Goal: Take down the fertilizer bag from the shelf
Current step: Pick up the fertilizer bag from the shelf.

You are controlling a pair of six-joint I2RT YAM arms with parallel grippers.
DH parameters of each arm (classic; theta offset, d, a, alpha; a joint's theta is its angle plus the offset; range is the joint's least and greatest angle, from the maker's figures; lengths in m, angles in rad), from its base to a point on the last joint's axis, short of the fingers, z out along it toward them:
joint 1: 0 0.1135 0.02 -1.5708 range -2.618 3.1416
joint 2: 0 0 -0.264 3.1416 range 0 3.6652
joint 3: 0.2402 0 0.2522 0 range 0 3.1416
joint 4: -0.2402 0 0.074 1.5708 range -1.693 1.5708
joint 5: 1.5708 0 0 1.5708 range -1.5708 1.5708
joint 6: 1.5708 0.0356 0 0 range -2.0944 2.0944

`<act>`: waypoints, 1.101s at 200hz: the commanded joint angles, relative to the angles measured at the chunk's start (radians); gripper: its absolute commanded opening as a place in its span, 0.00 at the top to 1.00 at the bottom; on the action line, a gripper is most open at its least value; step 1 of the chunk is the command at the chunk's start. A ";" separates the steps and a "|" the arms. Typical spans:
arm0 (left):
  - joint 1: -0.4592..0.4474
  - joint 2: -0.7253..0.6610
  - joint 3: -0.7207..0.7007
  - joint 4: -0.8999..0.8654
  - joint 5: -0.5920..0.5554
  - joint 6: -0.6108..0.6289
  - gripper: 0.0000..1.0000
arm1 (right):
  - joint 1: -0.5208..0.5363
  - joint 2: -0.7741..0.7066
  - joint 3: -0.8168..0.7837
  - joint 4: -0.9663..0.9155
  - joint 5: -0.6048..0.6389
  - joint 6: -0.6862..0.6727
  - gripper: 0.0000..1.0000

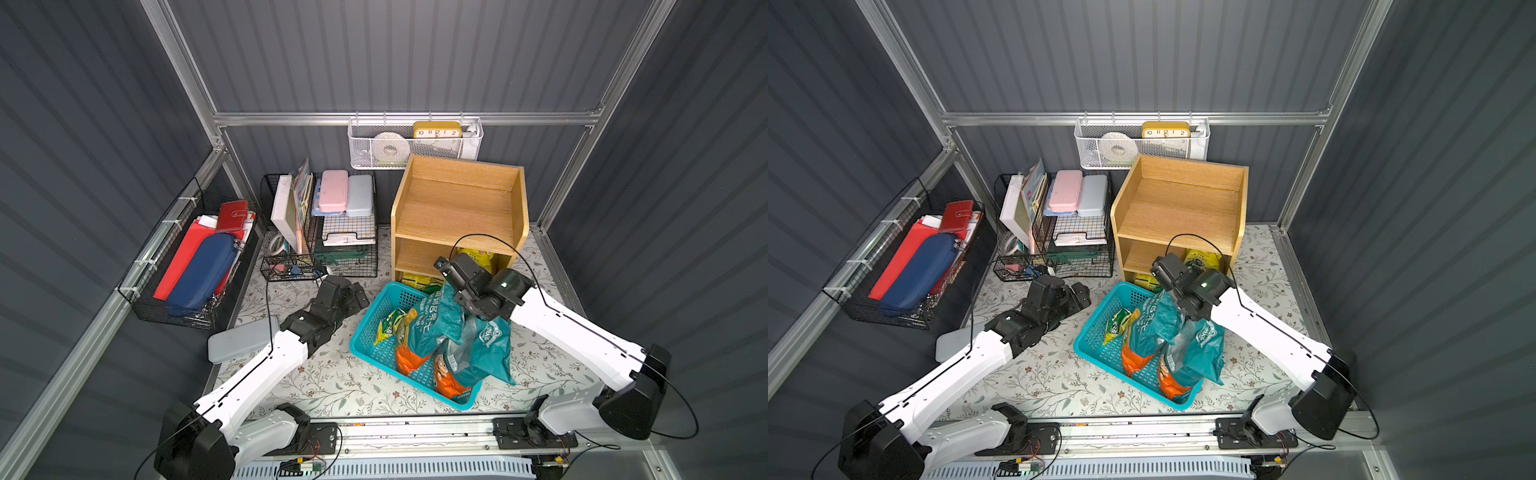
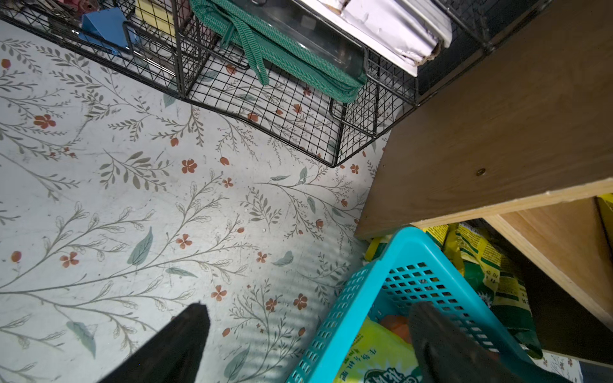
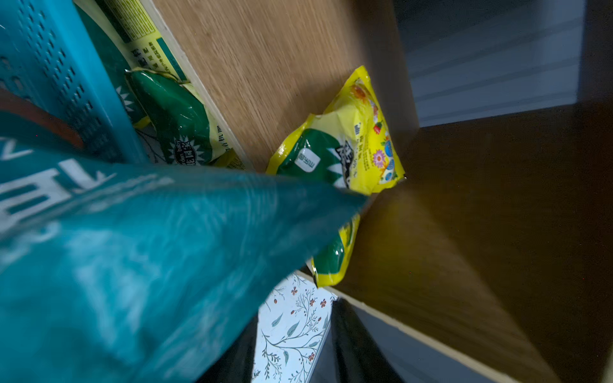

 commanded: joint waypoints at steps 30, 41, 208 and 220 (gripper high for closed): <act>0.003 0.010 0.030 -0.007 -0.001 -0.001 0.01 | -0.054 0.116 0.038 0.057 0.079 -0.137 0.52; 0.004 0.013 0.030 -0.004 -0.001 -0.002 0.01 | -0.063 0.116 0.031 0.079 0.092 -0.148 0.51; 0.003 0.030 0.030 0.002 0.028 -0.031 0.01 | -0.182 0.194 -0.044 0.276 0.009 -0.183 0.46; 0.003 0.028 0.031 0.000 0.026 -0.031 0.01 | -0.187 0.195 -0.042 0.276 0.005 -0.176 0.57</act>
